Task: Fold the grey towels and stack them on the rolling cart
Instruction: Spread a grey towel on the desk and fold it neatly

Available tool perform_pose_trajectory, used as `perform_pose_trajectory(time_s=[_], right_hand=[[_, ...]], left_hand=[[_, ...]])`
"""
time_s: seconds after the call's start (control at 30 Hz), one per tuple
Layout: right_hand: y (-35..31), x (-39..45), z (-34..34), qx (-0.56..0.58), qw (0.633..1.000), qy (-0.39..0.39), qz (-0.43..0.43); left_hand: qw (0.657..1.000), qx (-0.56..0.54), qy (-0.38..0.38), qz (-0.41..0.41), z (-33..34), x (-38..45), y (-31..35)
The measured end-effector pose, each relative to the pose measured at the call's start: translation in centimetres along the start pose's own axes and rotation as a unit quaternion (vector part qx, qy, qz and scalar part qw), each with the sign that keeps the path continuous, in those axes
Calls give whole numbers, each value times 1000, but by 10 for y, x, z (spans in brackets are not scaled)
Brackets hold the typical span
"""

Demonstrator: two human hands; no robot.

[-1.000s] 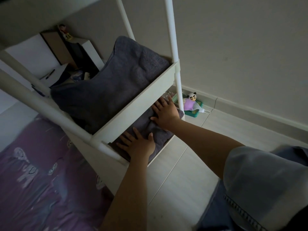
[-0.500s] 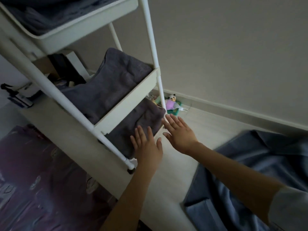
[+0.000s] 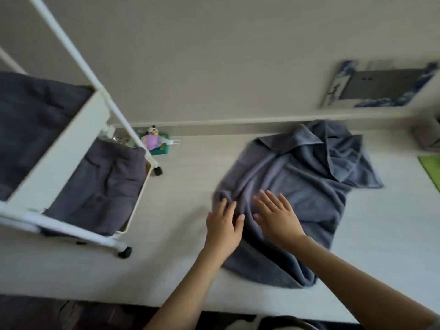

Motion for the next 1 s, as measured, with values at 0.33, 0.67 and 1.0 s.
perform_pose_trajectory(time_s=[0.33, 0.67, 1.0], right_hand=[[77, -85, 30, 112, 992, -52, 40], [120, -153, 18, 24, 981, -5, 195], [128, -143, 17, 197, 959, 26, 203]], left_hand=[[975, 11, -208, 75, 52, -33, -6], [958, 239, -160, 3, 48, -64, 7], [949, 74, -266, -155, 75, -88, 35]])
Point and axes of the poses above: each hand's wrist, its own x-axis towards the middle knuckle, its own z-axis out of the palm, y = z × x, the point moved 4 cm from there along x, towards the middle knuckle, and after that the axes turned 9 degrees about x, right-handed, at the moved point
